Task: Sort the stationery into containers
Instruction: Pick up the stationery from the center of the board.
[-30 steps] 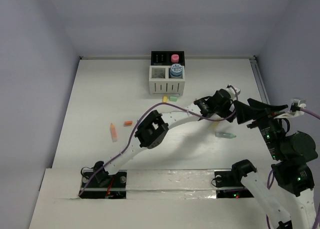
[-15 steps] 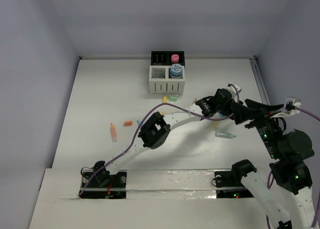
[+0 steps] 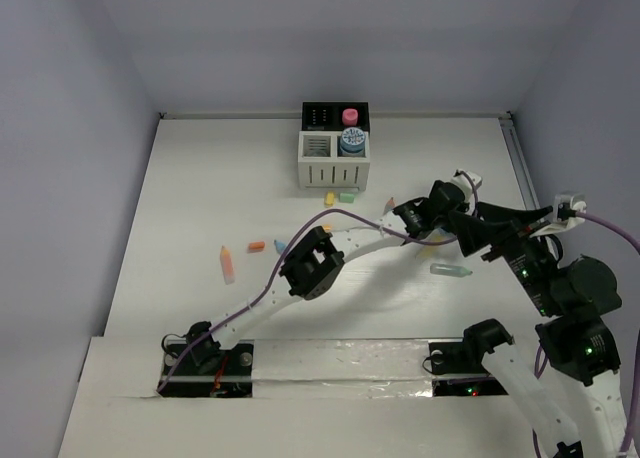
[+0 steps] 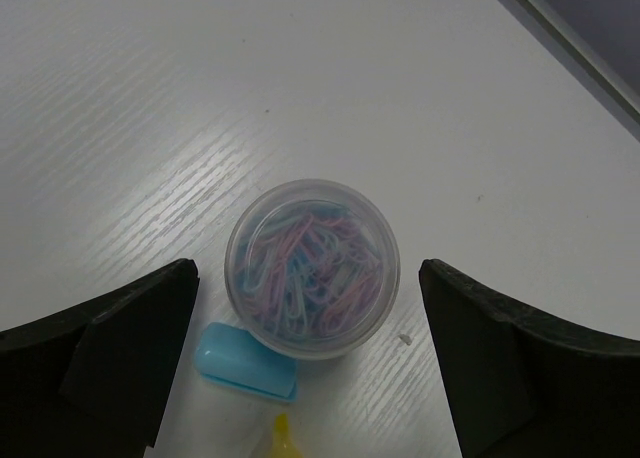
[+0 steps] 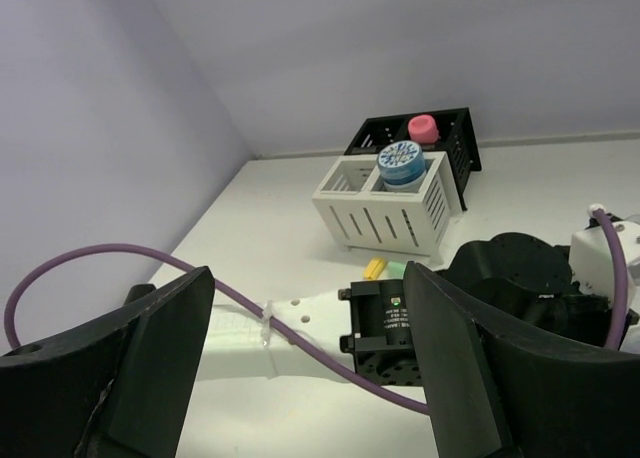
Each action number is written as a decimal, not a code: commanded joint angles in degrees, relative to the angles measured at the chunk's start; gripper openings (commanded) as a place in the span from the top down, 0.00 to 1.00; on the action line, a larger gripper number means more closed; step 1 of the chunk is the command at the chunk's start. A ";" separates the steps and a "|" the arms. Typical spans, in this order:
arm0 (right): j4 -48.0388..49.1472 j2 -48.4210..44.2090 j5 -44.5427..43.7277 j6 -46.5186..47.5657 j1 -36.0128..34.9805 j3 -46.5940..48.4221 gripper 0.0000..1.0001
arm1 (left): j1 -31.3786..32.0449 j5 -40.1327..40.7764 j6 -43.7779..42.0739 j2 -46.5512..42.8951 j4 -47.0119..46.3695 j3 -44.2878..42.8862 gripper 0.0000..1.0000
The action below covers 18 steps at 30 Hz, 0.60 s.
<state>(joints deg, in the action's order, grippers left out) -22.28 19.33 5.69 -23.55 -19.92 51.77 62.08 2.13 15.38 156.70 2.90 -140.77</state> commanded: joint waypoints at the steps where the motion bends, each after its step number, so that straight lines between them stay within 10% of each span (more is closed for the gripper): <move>1: 2.07 0.88 3.00 -0.18 0.15 -0.09 0.18 | 0.49 1.38 0.01 -0.43 -4.74 -2.93 0.11; 18: 1.45 0.53 2.83 0.43 0.15 0.79 0.18 | 0.49 3.41 -2.45 -0.61 -5.36 -2.32 0.37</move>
<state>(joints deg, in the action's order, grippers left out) -22.31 19.92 7.97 -23.68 -19.92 51.59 62.28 4.16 14.02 156.70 -0.19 -140.79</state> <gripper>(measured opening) 0.819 0.632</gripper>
